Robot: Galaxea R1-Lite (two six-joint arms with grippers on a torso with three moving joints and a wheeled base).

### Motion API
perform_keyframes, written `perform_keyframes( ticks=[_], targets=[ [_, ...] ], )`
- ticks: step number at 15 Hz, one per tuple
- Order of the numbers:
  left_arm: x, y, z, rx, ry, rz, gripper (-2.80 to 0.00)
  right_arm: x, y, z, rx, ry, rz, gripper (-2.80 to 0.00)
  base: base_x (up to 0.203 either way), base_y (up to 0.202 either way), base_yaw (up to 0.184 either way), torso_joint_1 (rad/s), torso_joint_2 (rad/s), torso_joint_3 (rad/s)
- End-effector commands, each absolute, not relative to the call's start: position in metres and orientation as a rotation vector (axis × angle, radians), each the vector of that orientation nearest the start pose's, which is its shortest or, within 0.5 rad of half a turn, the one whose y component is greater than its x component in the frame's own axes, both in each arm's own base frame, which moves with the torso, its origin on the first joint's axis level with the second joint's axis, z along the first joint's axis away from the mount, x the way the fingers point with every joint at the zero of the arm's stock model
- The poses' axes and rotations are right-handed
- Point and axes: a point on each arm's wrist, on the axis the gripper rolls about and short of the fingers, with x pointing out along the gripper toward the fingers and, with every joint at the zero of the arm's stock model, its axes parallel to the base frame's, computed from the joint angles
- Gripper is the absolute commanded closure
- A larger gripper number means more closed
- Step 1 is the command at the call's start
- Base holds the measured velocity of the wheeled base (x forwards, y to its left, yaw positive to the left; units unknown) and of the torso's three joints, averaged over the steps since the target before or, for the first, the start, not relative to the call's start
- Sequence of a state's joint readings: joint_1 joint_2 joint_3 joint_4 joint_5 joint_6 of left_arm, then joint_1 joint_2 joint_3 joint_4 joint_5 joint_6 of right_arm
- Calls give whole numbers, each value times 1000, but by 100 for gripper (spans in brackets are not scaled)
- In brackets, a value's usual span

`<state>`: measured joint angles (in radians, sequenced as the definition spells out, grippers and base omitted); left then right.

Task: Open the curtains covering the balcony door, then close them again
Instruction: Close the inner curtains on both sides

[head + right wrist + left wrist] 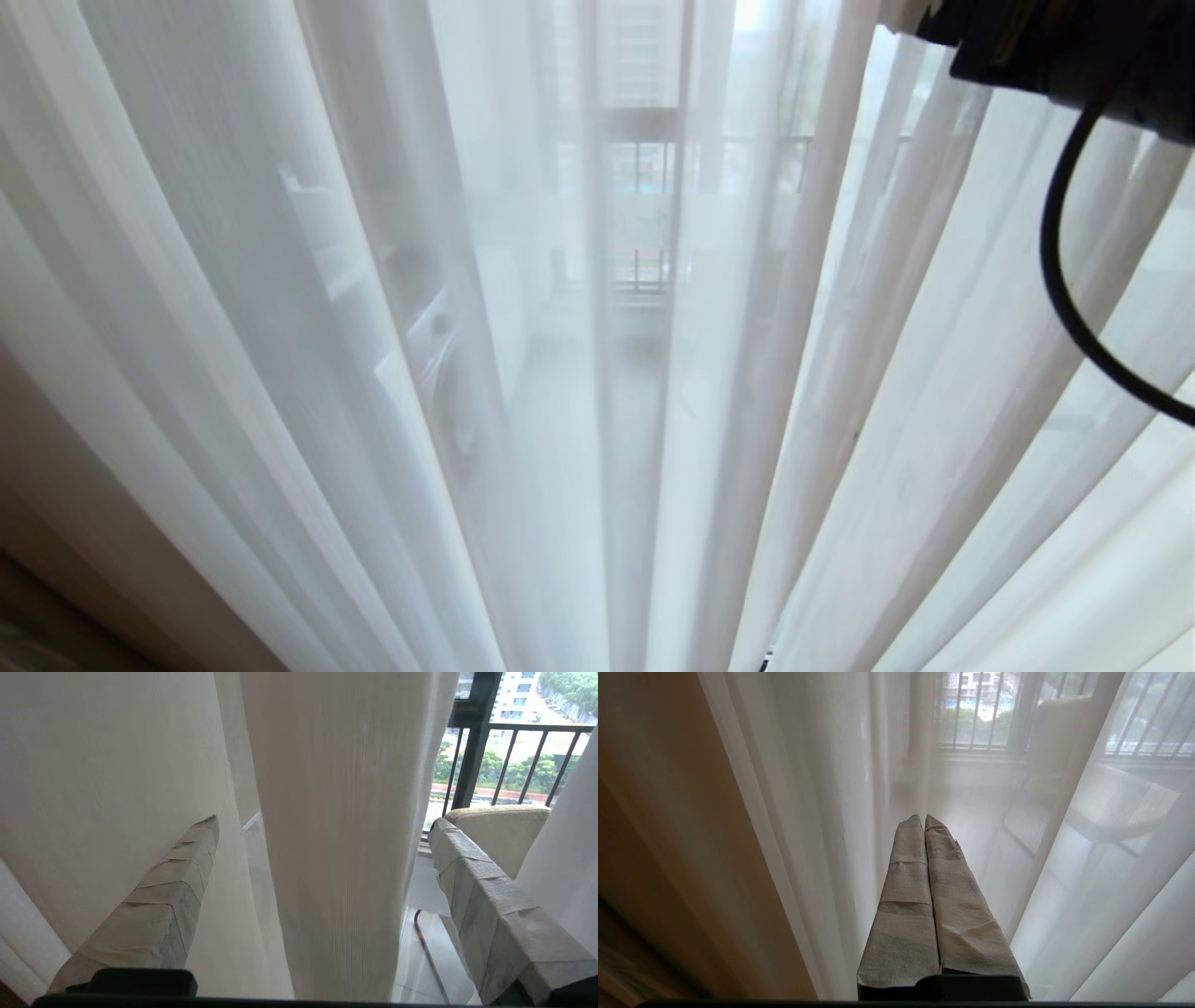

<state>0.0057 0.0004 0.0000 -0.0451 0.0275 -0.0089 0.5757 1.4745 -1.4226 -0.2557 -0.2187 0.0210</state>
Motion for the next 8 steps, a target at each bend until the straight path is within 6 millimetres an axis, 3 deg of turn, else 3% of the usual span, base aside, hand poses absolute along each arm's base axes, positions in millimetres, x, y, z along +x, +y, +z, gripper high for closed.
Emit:
perform_keyframes(
  ticks=[1,8],
  targets=[
    [-23,0,80,-10,-46,34,0,227,134,381,80,-169,332,-280,0,0,0,0,0,0],
    [-23,0,80,-10,-46,34,0,235,120,385,50,-190,241,-280,0,0,0,0,0,0]
  ],
)
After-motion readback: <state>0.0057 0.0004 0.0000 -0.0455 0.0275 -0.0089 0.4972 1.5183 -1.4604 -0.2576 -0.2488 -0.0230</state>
